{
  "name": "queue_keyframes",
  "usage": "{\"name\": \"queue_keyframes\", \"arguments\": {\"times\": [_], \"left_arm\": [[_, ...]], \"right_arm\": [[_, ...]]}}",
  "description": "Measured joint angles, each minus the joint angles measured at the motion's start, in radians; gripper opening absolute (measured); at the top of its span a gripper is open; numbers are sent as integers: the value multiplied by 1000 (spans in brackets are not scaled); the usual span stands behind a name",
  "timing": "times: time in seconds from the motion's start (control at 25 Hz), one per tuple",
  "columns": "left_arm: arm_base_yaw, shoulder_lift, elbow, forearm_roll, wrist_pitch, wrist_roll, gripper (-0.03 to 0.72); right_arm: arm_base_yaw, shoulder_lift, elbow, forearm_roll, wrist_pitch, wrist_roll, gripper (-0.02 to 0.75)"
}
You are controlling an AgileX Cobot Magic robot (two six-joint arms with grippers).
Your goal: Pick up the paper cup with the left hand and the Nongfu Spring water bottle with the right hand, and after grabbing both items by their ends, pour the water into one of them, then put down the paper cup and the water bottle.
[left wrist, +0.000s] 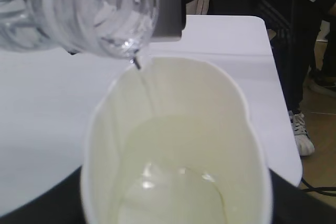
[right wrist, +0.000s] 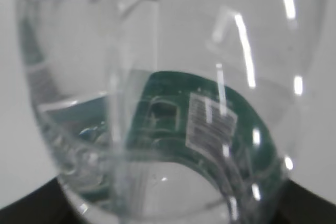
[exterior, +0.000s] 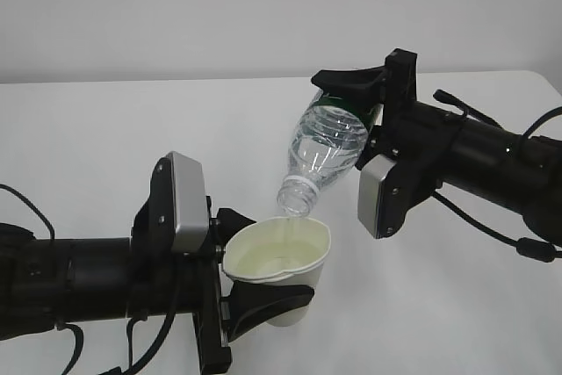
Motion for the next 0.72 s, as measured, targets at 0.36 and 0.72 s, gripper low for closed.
{"name": "queue_keyframes", "arguments": {"times": [0.36, 0.72], "left_arm": [[0, 0, 0, 0, 0, 0, 419], [0, 0, 0, 0, 0, 0, 419]], "right_arm": [[0, 0, 0, 0, -2, -13, 459], [0, 0, 0, 0, -4, -19, 459]]}}
